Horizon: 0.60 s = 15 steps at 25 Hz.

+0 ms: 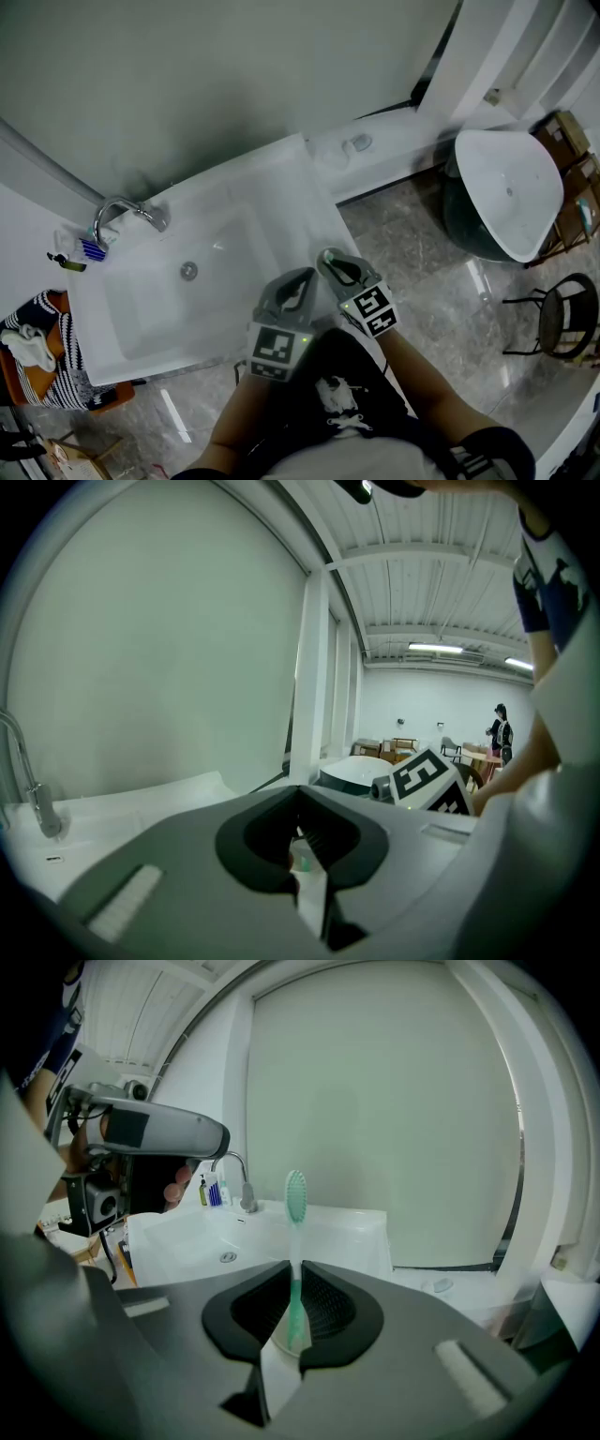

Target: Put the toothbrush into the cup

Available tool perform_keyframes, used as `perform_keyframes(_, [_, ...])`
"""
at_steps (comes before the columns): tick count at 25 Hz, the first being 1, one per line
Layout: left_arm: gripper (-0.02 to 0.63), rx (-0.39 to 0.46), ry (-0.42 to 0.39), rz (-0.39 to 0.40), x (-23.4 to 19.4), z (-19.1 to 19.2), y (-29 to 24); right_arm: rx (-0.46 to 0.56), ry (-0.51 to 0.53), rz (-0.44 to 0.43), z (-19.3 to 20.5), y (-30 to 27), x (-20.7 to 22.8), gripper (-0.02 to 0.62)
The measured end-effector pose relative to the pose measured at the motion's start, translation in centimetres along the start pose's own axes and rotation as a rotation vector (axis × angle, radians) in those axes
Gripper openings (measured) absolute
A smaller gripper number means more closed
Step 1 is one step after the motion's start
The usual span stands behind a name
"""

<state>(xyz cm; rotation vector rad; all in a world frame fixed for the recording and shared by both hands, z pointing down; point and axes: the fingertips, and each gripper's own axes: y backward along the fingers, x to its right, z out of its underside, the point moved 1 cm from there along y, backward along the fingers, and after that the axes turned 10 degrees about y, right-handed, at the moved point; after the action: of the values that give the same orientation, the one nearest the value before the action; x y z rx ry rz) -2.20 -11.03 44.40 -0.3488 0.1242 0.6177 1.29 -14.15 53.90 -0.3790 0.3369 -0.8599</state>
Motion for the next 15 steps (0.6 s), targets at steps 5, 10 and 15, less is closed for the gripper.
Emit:
perform_keyframes(5, [0.000, -0.003, 0.003, -0.002, -0.2, 0.1, -0.1, -0.024, 0.034, -0.003, -0.1, -0.4, -0.1, 0.035])
perform_keyframes(10, [0.000, -0.002, 0.007, -0.008, -0.5, 0.1, -0.2, -0.050, 0.067, -0.005, -0.2, -0.8, -0.2, 0.035])
perform_keyframes(15, [0.000, -0.003, 0.012, -0.011, -0.6, 0.0, -0.4, -0.073, 0.075, -0.009, -0.3, -1.3, -0.2, 0.035])
